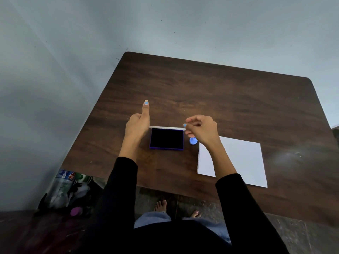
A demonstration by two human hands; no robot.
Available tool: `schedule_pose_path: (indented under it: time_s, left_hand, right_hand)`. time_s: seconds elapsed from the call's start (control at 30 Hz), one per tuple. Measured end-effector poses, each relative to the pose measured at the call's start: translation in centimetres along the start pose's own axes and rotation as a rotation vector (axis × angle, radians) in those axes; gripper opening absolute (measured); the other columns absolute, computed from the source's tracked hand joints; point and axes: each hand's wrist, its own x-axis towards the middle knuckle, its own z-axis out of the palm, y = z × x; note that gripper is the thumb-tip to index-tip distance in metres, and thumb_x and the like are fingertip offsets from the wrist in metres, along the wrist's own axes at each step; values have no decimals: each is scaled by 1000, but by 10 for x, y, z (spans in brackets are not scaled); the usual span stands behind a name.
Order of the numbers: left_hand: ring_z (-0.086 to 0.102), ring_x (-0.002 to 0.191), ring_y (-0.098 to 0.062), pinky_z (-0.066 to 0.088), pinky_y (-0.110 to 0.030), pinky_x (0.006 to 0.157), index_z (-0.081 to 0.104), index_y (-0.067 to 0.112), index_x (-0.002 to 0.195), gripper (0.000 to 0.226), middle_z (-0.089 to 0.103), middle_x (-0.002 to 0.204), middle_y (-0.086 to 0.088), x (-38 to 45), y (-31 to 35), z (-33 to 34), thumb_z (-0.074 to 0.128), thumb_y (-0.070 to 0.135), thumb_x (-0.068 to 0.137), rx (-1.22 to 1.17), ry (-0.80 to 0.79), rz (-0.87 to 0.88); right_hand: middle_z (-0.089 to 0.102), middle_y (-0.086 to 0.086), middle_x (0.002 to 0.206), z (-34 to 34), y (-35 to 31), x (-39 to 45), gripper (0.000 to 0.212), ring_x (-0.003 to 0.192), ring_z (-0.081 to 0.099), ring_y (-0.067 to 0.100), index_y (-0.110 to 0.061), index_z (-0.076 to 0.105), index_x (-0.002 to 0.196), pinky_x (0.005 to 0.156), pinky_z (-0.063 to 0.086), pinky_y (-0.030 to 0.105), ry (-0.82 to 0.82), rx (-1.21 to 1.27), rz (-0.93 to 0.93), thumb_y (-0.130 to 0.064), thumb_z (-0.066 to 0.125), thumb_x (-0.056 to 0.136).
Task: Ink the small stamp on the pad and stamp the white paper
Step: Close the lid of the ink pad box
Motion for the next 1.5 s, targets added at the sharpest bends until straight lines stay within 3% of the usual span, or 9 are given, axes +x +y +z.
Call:
schedule_pose_path:
  time_s: [0.13, 0.27, 0.33, 0.53, 0.93, 1.03, 1.13, 1.27, 1.5]
  left_hand:
    - [62, 97, -28, 47, -43, 95, 47, 21, 68, 58, 67, 96, -8, -9, -14, 1, 28, 73, 86, -18, -52, -35]
    - [62, 99, -29, 46, -45, 99, 48, 22, 69, 57, 66, 103, -11, -14, -26, 4, 29, 74, 84, -6, -97, -90]
    - [61, 100, -29, 45, -45, 99, 47, 23, 68, 56, 64, 104, -11, -17, -30, 8, 29, 73, 85, 8, -114, -99]
    - [58, 108, -31, 44, -45, 101, 51, 18, 75, 58, 61, 112, -12, -21, -39, 15, 31, 70, 87, 6, -102, -120]
    - [57, 109, -30, 44, -44, 100, 52, 15, 88, 57, 61, 117, -11, -17, -41, 18, 31, 68, 88, -9, -93, -132]
    - [57, 109, -29, 44, -43, 100, 51, 15, 84, 56, 61, 115, -11, -15, -40, 19, 31, 67, 89, -1, -88, -126]
    - [57, 107, -29, 44, -43, 99, 47, 19, 73, 52, 60, 110, -9, -16, -39, 20, 31, 66, 90, -1, -84, -124]
    - [58, 106, -29, 45, -41, 97, 49, 19, 72, 54, 59, 104, -8, -16, -37, 20, 31, 66, 90, -6, -98, -117]
    - [57, 98, -28, 44, -40, 93, 49, 17, 69, 55, 60, 102, -9, -16, -35, 22, 32, 65, 90, -18, -107, -87]
  right_hand:
    - [69, 18, 78, 2, 2, -13, 14, 57, 65, 15, 3, 66, 93, 53, 57, 17, -97, -38, 43, 4, 66, 79]
    - [72, 21, 83, 10, 12, -18, 12, 70, 68, 30, -3, 66, 87, 77, 60, 38, -163, -180, 92, 1, 68, 76]
    - [72, 18, 95, 15, 16, -21, 16, 77, 65, 27, -13, 67, 88, 82, 56, 37, -181, -257, 97, -5, 70, 74]
    - [67, 13, 116, 22, 23, -25, 28, 107, 60, 27, -10, 65, 106, 87, 47, 30, -183, -360, 85, -12, 71, 79]
    - [67, 15, 108, 29, 27, -27, 15, 103, 61, 28, -7, 70, 93, 87, 49, 32, -139, -462, 29, -9, 65, 80]
    - [73, 12, 89, 12, 24, -24, 10, 88, 66, 26, -11, 71, 79, 78, 52, 31, 89, -358, -27, -6, 62, 78]
    - [72, 11, 91, -4, 27, -18, 13, 86, 66, 25, -8, 69, 86, 74, 50, 29, 258, -317, -84, -2, 59, 80]
    - [66, 13, 115, -5, 39, -15, 33, 103, 61, 30, -8, 63, 111, 84, 48, 34, 62, -460, -135, -7, 67, 79]
    - [68, 14, 117, 6, 45, -19, 29, 104, 63, 29, -9, 65, 115, 93, 49, 34, 17, -499, -146, -5, 59, 87]
